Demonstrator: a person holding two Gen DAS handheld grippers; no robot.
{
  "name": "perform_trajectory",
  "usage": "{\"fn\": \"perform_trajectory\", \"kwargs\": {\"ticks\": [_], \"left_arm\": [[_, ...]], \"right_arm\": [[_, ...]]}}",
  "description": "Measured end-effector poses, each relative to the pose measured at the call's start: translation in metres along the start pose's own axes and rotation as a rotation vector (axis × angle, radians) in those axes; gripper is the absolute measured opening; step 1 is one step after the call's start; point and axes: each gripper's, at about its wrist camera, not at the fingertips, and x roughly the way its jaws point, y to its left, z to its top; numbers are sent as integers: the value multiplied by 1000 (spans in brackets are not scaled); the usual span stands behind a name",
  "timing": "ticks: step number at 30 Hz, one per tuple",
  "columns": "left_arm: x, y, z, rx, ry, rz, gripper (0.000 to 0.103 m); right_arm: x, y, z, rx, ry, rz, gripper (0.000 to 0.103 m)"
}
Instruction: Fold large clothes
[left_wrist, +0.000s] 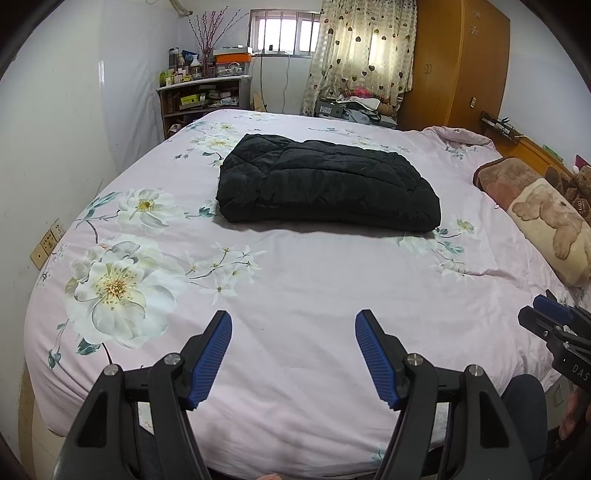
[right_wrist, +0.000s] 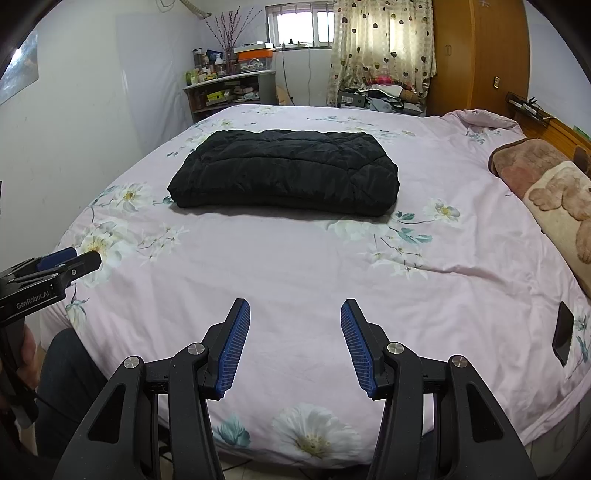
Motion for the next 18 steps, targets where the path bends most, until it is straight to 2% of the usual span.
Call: {"fn": "perform_trajectory", "kwargs": {"ticks": [18], "left_arm": [[7,-2,-2,27,11,30,71]], "right_arm": [[4,-1,0,-3,9,-1,52]]}}
